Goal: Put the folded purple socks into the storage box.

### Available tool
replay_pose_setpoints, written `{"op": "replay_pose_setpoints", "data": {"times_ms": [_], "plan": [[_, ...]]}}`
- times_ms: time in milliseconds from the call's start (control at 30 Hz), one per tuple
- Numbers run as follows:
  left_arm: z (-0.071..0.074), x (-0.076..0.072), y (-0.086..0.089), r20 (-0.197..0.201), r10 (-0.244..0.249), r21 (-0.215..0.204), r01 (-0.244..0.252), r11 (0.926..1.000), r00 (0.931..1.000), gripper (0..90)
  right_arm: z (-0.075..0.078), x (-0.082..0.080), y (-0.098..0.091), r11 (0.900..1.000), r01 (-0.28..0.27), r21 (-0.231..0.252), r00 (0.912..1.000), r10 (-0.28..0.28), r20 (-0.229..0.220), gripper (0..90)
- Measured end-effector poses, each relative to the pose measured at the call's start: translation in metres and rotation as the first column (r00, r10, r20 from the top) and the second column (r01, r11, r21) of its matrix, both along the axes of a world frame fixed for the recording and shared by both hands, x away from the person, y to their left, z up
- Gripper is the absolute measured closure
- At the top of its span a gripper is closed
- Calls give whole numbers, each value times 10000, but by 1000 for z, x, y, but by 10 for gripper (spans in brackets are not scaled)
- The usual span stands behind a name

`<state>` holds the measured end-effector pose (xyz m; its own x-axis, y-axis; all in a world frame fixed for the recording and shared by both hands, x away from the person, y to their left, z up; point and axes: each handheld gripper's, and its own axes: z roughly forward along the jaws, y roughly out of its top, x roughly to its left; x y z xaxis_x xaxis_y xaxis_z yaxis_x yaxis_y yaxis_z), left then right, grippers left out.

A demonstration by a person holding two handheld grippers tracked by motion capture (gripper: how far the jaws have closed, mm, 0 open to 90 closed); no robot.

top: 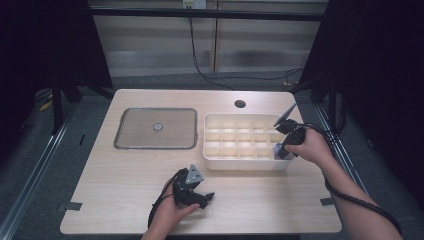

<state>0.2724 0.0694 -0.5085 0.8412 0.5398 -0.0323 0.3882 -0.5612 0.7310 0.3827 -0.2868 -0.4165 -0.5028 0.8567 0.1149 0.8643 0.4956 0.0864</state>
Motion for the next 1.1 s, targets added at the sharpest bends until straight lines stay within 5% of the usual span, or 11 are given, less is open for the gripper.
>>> {"op": "replay_pose_setpoints", "data": {"times_ms": [333, 1100], "plan": [[0, 0, 0, 1, 1, -1, -1, 10000, 10000, 163, 10, -4, -4, 9996, 67, 259, 9999, -69, 90, 768], [0, -2, 2, -2, -57, 67, 57, 10000, 10000, 163, 26, -24, -1, 9979, -377, 531, 9964, 335, 782, 439]]}}
